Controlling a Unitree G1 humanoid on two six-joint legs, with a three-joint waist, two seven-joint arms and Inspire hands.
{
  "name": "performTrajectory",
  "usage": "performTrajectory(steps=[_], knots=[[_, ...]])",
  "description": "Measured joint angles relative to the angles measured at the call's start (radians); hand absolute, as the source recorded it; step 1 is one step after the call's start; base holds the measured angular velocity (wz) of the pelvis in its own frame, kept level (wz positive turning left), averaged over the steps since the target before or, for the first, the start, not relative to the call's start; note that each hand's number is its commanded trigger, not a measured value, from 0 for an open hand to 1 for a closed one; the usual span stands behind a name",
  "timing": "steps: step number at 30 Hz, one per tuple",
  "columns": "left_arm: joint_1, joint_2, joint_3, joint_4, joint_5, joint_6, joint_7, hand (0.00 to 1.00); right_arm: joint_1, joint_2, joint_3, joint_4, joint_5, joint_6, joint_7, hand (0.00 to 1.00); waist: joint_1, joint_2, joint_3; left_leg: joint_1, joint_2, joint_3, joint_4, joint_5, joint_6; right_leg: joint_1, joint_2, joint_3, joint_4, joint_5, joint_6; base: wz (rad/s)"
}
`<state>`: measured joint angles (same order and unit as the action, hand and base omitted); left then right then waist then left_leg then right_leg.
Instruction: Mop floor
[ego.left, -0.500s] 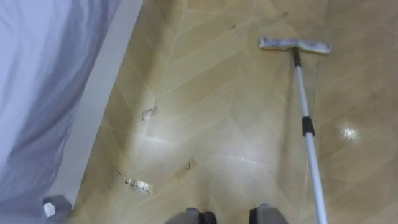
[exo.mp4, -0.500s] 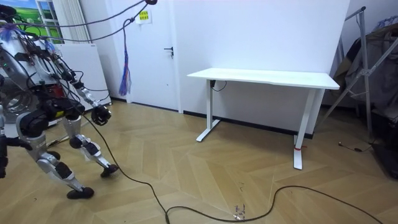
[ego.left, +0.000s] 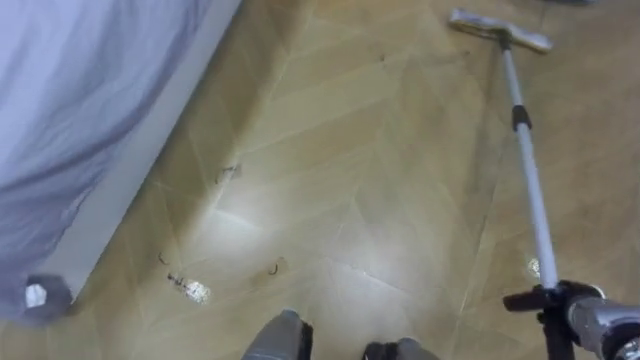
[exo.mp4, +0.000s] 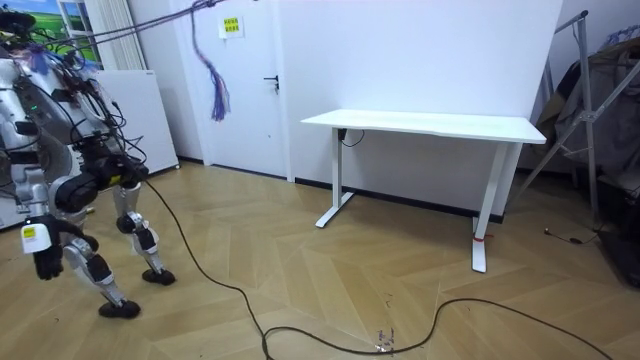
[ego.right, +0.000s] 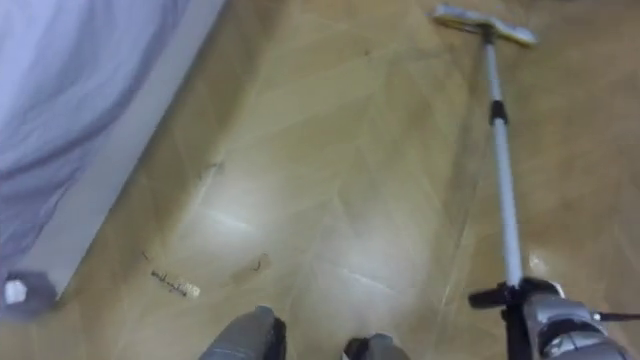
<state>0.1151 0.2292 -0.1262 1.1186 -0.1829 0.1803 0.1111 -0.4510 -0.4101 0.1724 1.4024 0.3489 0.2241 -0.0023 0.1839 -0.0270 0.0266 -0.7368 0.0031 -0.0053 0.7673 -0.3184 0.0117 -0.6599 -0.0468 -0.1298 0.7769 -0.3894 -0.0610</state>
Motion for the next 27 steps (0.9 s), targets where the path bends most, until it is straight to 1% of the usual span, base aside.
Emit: performTrajectory(steps=[1,2,3,4,5,6,7,8,9,10,11,13,14,15,16,17,18,19,20,21,22,23,24,25,26,27], knots=[[0.006,-0.008,0.0,-0.003,0.0,0.003,-0.008,0.0,0.007,0.001,-0.015,0.006,0.024,-0.005,0.009,1.0,0.005,0.007,0.003,0.017,0.001,0.015,-0.027,0.007,0.012,0.013,0.002,0.007,-0.032,0.011,0.014,0.21],[0.012,-0.012,0.0,-0.003,0.002,0.009,-0.009,0.0,0.016,0.002,-0.02,0.006,0.031,-0.007,0.013,1.0,0.006,0.013,0.0005,0.023,0.0,0.024,-0.039,0.008,0.018,0.019,-0.001,0.008,-0.046,0.015,0.02,0.0],[0.018,-0.016,0.0,-0.007,0.001,0.019,-0.012,0.0,0.044,0.002,-0.017,0.006,0.043,-0.021,0.021,1.0,0.005,0.025,0.0016,0.039,-0.003,0.034,-0.057,0.005,0.03,0.038,-0.007,0.007,-0.068,0.021,0.029,-0.04],[0.015,-0.016,0.004,-0.007,0.003,0.024,-0.014,0.0,0.09,0.003,-0.015,0.005,0.053,-0.037,0.028,1.0,0.005,0.039,0.0002,0.052,-0.01,0.036,-0.06,-0.002,0.042,0.058,-0.013,-0.001,-0.072,0.021,0.037,0.0],[0.003,-0.016,0.005,-0.005,0.006,0.024,-0.014,0.0,0.145,0.005,-0.007,0.006,0.078,-0.049,0.028,1.0,0.004,0.053,-0.0003,0.062,-0.018,0.039,-0.059,-0.011,0.052,0.061,-0.019,0.005,-0.056,0.02,0.04,0.0],[-0.002,-0.016,0.004,-0.005,0.008,0.02,-0.014,0.0,0.169,0.009,-0.001,0.007,0.084,-0.05,0.027,1.0,0.003,0.059,0.0004,0.066,-0.018,0.048,-0.059,-0.015,0.057,0.06,-0.021,0.009,-0.042,0.021,0.04,0.06],[-0.016,-0.019,0.005,-0.002,0.02,0.009,-0.015,0.0,0.21,0.023,0.003,0.019,0.086,-0.05,0.025,1.0,-0.011,0.071,-0.001,0.069,-0.02,0.065,-0.058,-0.022,0.067,0.056,-0.028,0.016,-0.022,0.021,0.041,0.05],[-0.023,-0.02,0.004,-0.001,0.02,0.006,-0.015,0.0,0.229,0.03,0.003,0.023,0.085,-0.05,0.022,1.0,-0.018,0.076,-0.0028,0.068,-0.023,0.068,-0.059,-0.023,0.07,0.051,-0.033,0.017,-0.013,0.021,0.041,0.0],[-0.042,-0.022,0.006,0.0,0.021,0.003,-0.015,0.0,0.265,0.046,0.003,0.027,0.085,-0.048,0.013,1.0,-0.026,0.082,-0.0035,0.068,-0.025,0.083,-0.059,-0.03,0.077,0.041,-0.04,0.02,-0.005,0.022,0.043,-0.15],[-0.05,-0.028,0.006,0.0,0.02,-0.004,-0.014,0.0,0.287,0.066,0.006,0.035,0.087,-0.048,0.0,1.0,-0.023,0.088,-0.0056,0.068,-0.023,0.091,-0.059,-0.035,0.08,0.035,-0.039,0.027,-0.002,0.026,0.05,-0.28],[-0.05,-0.032,0.005,0.0,0.02,-0.01,-0.014,0.0,0.295,0.076,0.012,0.038,0.087,-0.047,-0.006,1.0,-0.024,0.09,-0.0072,0.07,-0.021,0.095,-0.06,-0.036,0.081,0.034,-0.038,0.031,-0.006,0.03,0.056,-0.43],[-0.048,-0.043,0.004,-0.001,0.018,-0.013,-0.013,0.0,0.325,0.122,0.042,0.037,0.125,-0.049,-0.026,1.0,-0.037,0.095,-0.009,0.097,-0.015,0.104,-0.089,-0.036,0.082,0.073,-0.033,0.023,-0.085,0.035,0.066,-0.4],[-0.048,-0.045,0.003,-0.001,0.018,-0.013,-0.013,0.0,0.327,0.135,0.042,0.036,0.13,-0.049,-0.028,1.0,-0.041,0.095,-0.009,0.105,-0.014,0.104,-0.101,-0.035,0.083,0.087,-0.03,0.02,-0.11,0.038,0.071,-0.33],[-0.048,-0.047,0.004,0.0,0.019,-0.013,-0.01,0.0,0.33,0.158,0.042,0.036,0.136,-0.052,-0.028,1.0,-0.045,0.096,-0.0095,0.121,-0.013,0.101,-0.123,-0.031,0.084,0.116,-0.024,0.014,-0.162,0.046,0.085,-0.26],[-0.048,-0.054,0.005,0.002,0.02,-0.013,-0.004,0.0,0.337,0.171,0.043,0.038,0.14,-0.058,-0.036,1.0,-0.045,0.1,-0.0099,0.143,-0.012,0.1,-0.149,-0.022,0.085,0.142,-0.021,0.011,-0.204,0.061,0.088,-0.2],[-0.048,-0.057,0.005,0.002,0.02,-0.013,-0.004,0.0,0.343,0.169,0.043,0.038,0.14,-0.059,-0.034,1.0,-0.045,0.102,-0.0101,0.157,-0.012,0.1,-0.164,-0.017,0.085,0.158,-0.021,0.007,-0.221,0.07,0.088,-0.07],[-0.043,-0.06,0.005,0.004,0.022,-0.013,-0.004,0.0,0.353,0.17,0.043,0.039,0.14,-0.059,-0.028,1.0,-0.046,0.102,-0.0104,0.19,-0.014,0.1,-0.198,-0.004,0.085,0.194,-0.019,0.002,-0.261,0.087,0.089,0.0],[-0.035,-0.059,0.006,0.004,0.022,-0.012,-0.003,0.0,0.357,0.171,0.043,0.041,0.14,-0.057,-0.024,1.0,-0.048,0.097,-0.0096,0.224,-0.015,0.1,-0.235,0.008,0.083,0.228,-0.02,-0.011,-0.297,0.103,0.087,0.0],[-0.031,-0.06,0.006,0.004,0.021,-0.011,-0.002,0.0,0.357,0.171,0.043,0.044,0.14,-0.056,-0.019,1.0,-0.052,0.095,-0.0098,0.238,-0.016,0.1,-0.253,0.015,0.082,0.243,-0.02,-0.018,-0.314,0.11,0.087,0.05],[-0.023,-0.06,0.006,0.003,0.02,-0.004,-0.002,0.0,0.356,0.17,0.043,0.049,0.14,-0.05,-0.013,1.0,-0.054,0.092,-0.0091,0.273,-0.016,0.1,-0.289,0.029,0.08,0.281,-0.02,-0.04,-0.355,0.126,0.086,0.03],[-0.019,-0.059,0.009,0.004,0.022,0.007,-0.002,0.0,0.355,0.171,0.043,0.06,0.14,-0.046,-0.005,1.0,-0.052,0.086,-0.009,0.306,-0.018,0.1,-0.322,0.04,0.076,0.315,-0.018,-0.051,-0.389,0.139,0.084,0.04],[-0.018,-0.059,0.012,0.004,0.023,0.011,-0.002,0.0,0.356,0.171,0.041,0.063,0.14,-0.043,0.0,1.0,-0.052,0.083,-0.0086,0.323,-0.019,0.1,-0.336,0.045,0.075,0.331,-0.018,-0.051,-0.4,0.141,0.083,0.0],[-0.012,-0.059,0.03,0.001,0.029,0.016,-0.004,0.0,0.357,0.172,0.041,0.069,0.14,-0.037,0.007,1.0,-0.055,0.073,-0.008,0.36,-0.022,0.1,-0.361,0.052,0.071,0.361,-0.019,-0.053,-0.414,0.141,0.083,0.07],[-0.003,-0.056,0.047,0.001,0.033,0.014,-0.006,0.0,0.365,0.173,0.041,0.069,0.14,-0.034,0.021,1.0,-0.059,0.065,-0.0078,0.397,-0.024,0.095,-0.375,0.056,0.067,0.402,-0.017,-0.06,-0.439,0.143,0.081,0.12],[0.0,-0.054,0.05,0.0,0.035,0.013,-0.006,0.0,0.37,0.174,0.041,0.069,0.14,-0.034,0.028,1.0,-0.065,0.061,-0.0079,0.412,-0.024,0.088,-0.38,0.057,0.065,0.422,-0.015,-0.067,-0.453,0.144,0.079,0.19],[0.004,-0.048,0.054,0.0,0.035,0.009,-0.007,0.0,0.375,0.178,0.041,0.069,0.139,-0.031,0.037,1.0,-0.072,0.052,-0.0107,0.439,-0.024,0.083,-0.395,0.06,0.059,0.455,-0.012,-0.074,-0.472,0.145,0.076,0.15]])
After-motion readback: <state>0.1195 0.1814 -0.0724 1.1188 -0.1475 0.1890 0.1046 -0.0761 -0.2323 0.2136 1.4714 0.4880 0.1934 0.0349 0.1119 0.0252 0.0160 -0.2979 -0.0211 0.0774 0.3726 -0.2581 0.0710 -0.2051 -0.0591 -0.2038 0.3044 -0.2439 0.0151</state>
